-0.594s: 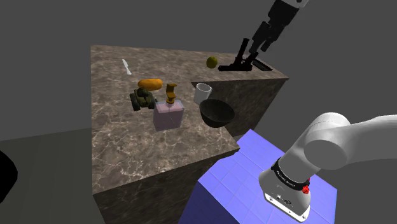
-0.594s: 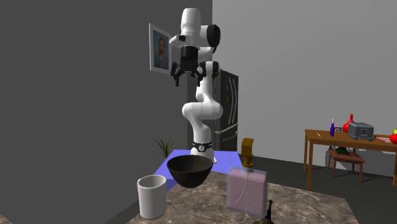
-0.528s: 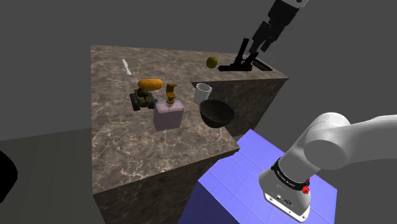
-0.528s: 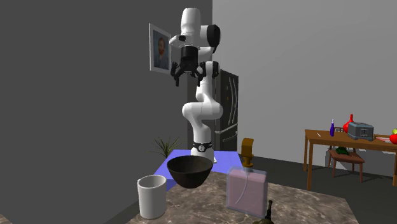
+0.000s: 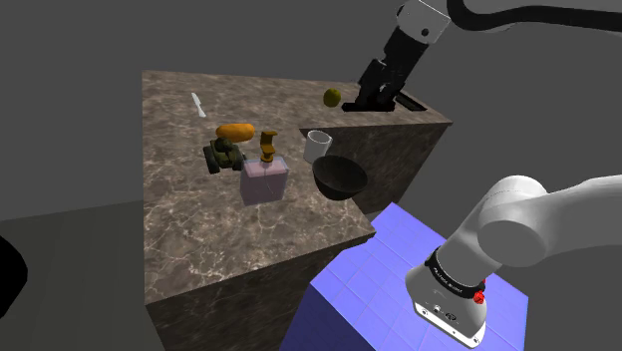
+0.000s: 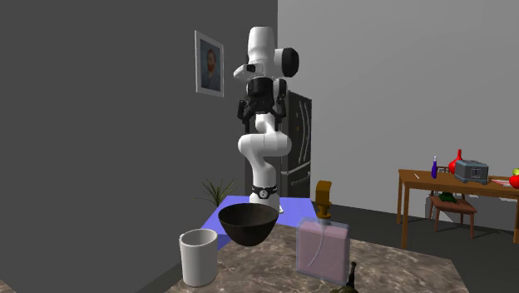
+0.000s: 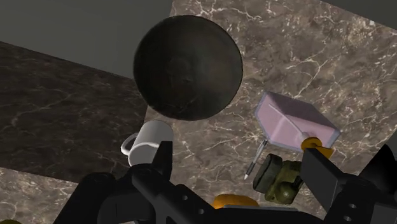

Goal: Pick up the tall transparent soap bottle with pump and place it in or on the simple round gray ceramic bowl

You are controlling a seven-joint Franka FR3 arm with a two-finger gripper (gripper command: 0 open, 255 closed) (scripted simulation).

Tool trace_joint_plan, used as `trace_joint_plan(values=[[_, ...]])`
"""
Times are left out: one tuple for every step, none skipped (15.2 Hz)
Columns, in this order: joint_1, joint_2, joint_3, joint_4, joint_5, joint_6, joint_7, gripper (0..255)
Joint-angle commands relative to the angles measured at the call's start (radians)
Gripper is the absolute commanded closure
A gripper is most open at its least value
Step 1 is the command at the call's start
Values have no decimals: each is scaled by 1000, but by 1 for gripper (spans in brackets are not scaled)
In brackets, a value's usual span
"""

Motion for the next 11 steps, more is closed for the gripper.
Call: trace_joint_plan(values=[[11,28,25,-32,28,74,40,0],[16,45,37,-44,41,109,59,0],[22,64,49,-55,54,144,77,0],[27,84,61,-64,67,180,95,0],[32,106,73,-71,80,216,112,0],[38,129,86,-77,92,252,130,0],[43,154,98,-81,103,288,147,0],[48,181,110,-83,114,324,164,0],[52,208,123,-84,125,361,182,0],[57,238,136,-83,134,397,199,0],[61,268,148,-80,143,432,216,0]])
